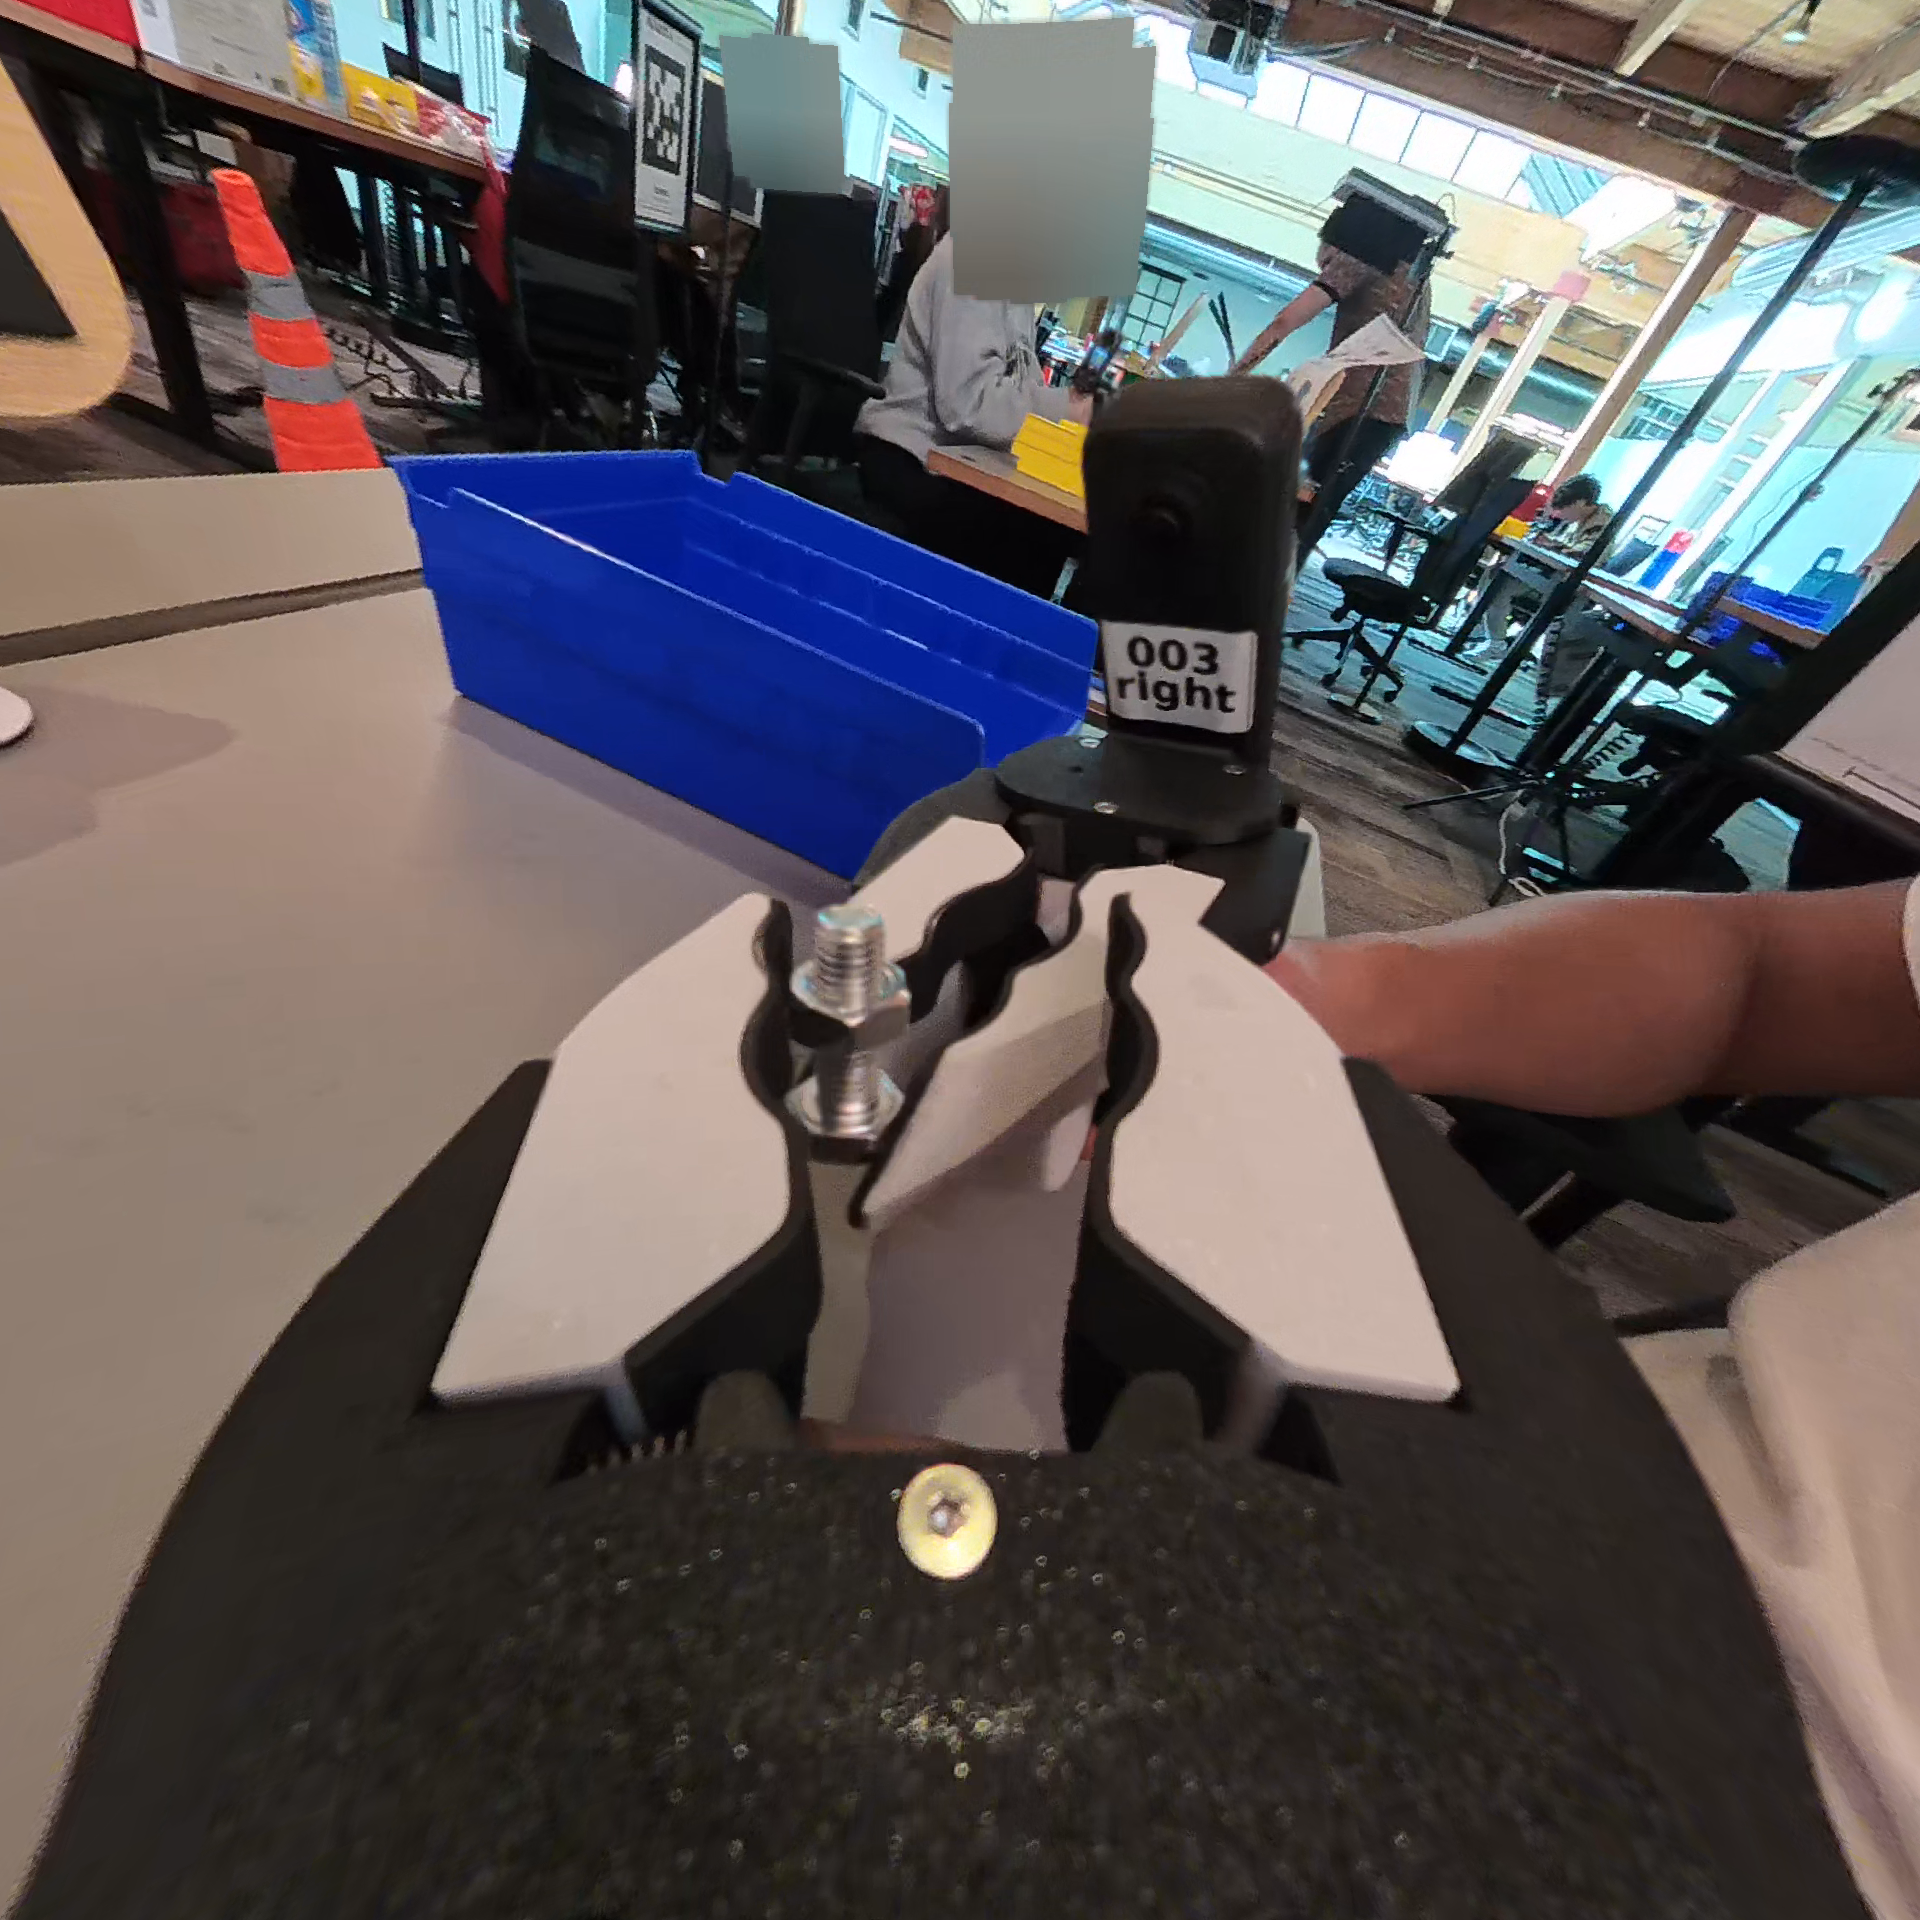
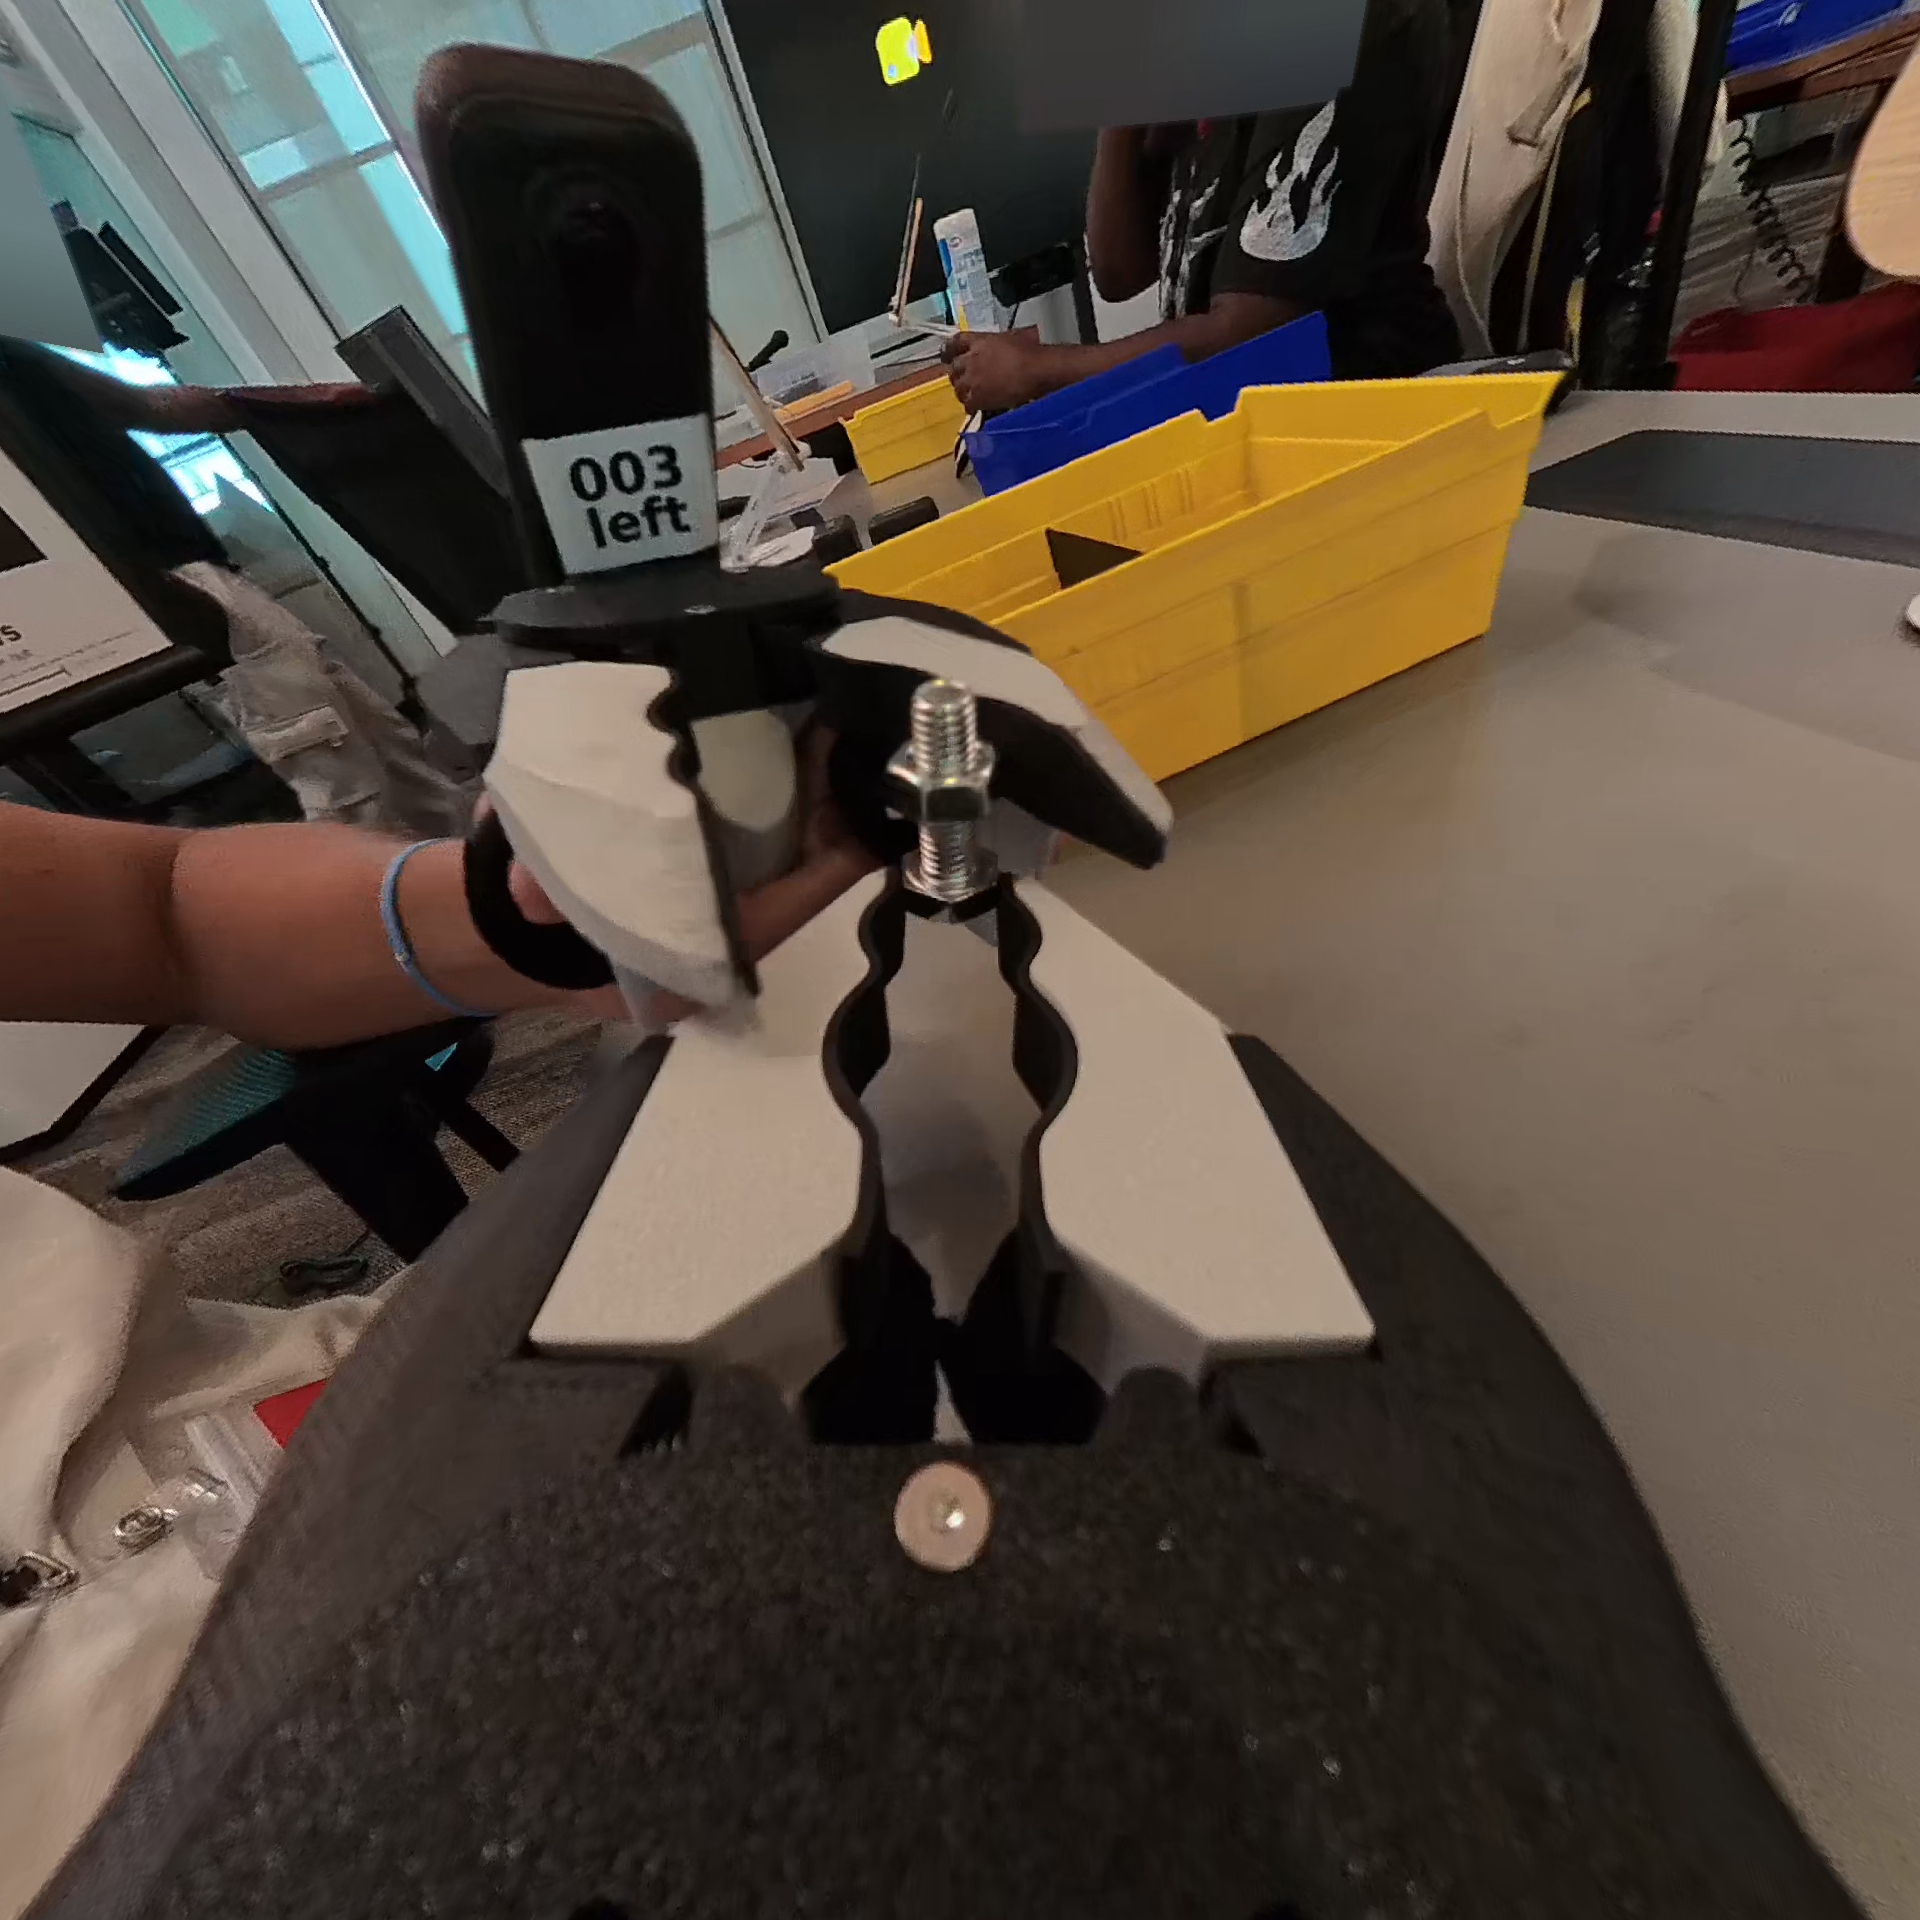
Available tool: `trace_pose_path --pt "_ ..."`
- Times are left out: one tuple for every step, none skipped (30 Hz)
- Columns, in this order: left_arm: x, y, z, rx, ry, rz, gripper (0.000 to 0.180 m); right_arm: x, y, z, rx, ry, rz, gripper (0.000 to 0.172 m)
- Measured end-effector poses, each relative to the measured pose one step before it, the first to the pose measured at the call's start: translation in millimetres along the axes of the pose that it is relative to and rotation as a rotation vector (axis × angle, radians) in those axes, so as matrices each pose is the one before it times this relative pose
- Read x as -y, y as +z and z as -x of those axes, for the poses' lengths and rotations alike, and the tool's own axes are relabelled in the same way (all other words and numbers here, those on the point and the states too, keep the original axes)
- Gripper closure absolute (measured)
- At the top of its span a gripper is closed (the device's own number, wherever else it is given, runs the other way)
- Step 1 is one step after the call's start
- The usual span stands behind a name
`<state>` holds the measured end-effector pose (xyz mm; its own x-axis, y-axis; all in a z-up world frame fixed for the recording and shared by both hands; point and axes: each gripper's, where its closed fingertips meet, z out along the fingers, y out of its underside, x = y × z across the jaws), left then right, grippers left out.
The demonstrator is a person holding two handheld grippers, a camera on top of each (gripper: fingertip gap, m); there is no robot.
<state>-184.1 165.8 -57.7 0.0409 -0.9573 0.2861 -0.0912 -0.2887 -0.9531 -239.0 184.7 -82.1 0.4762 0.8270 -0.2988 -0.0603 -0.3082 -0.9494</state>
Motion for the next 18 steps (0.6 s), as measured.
trace_pose_path --pt "0.95 -2.26 2.29 0.0114 0.0075 -0.0029 0.123 -0.86 0.47 0.41 -0.0004 -0.0045 0.0050 0.154" --pt "1.18 -3.88 3.12 0.0159 0.0086 -0.0066 0.123 -0.83 -0.36 -1.14 -0.0038 -0.0013 0.0040 0.154" --pt "0.87 -4.86 3.54 0.0157 0.0051 -0.0059 0.123 -0.14 -1.21 -2.38 -0.0054 0.0047 -0.0002 0.154" --pt "0.53 -5.06 3.47 0.0159 0.0035 -0.0042 0.124 0.07 -1.51 -3.16 -0.0069 0.0080 -0.0009 0.154" --pt "0.64 -4.58 3.13 0.0147 0.0057 -0.0054 0.125 -0.09 -1.55 -3.60 -0.0093 0.0054 0.0010 0.154" --pt "1.48 -3.12 2.05 0.0086 0.0054 -0.0083 0.127 -0.76 -0.89 -3.34 -0.0084 0.0020 0.0051 0.154" --pt "1.30 -0.93 0.25 -0.0029 0.0005 -0.0050 0.129 -1.38 -0.42 -2.58 -0.0070 0.0005 0.0078 0.154" --pt "0.06 1.38 -1.60 -0.0137 -0.0029 0.0046 0.130 -1.35 0.19 -1.72 -0.0049 0.0001 0.0075 0.154" --pt "-1.90 3.06 -2.64 -0.0182 -0.0013 0.0131 0.130 -1.05 0.65 -0.46 -0.0012 -0.0004 0.0063 0.154" --pt "-2.56 4.06 -2.87 -0.0181 -0.0033 0.0099 0.128 -1.21 0.97 0.68 0.0013 -0.0016 0.0074 0.154" --pt "-1.40 4.12 -2.17 -0.0174 -0.0148 -0.0003 0.124 -1.13 1.41 2.01 0.0051 -0.0071 0.0077 0.154" --pt "-0.59 3.53 -1.55 -0.0183 -0.0200 -0.0022 0.122 -0.74 1.45 2.86 0.0058 -0.0079 0.0054 0.154" --pt "-0.62 2.91 -1.39 -0.0228 -0.0113 0.0048 0.123 0.01 1.52 3.80 0.0110 -0.0041 0.0016 0.154" --pt "-0.35 1.69 -0.44 -0.0161 -0.0001 0.0067 0.126 0.38 1.22 3.11 0.0115 0.0026 -0.0004 0.154" --pt "0.58 0.11 1.64 -0.0011 0.0049 0.0016 0.125 0.30 0.51 1.86 0.0098 0.0051 -0.0003 0.154" --pt "1.55 -1.72 2.43 0.0035 0.0045 -0.0053 0.125 -0.33 -0.29 0.07 0.0049 0.0061 0.0024 0.154" --pt "1.66 -3.16 3.07 0.0049 -0.0002 -0.0086 0.126 -0.52 -1.05 -1.69 -0.0005 0.0104 0.0038 0.154" --pt "0.98 -4.11 4.21 0.0101 -0.0041 -0.0059 0.126 -0.55 -1.76 -2.90 -0.0026 0.0173 0.0037 0.154"
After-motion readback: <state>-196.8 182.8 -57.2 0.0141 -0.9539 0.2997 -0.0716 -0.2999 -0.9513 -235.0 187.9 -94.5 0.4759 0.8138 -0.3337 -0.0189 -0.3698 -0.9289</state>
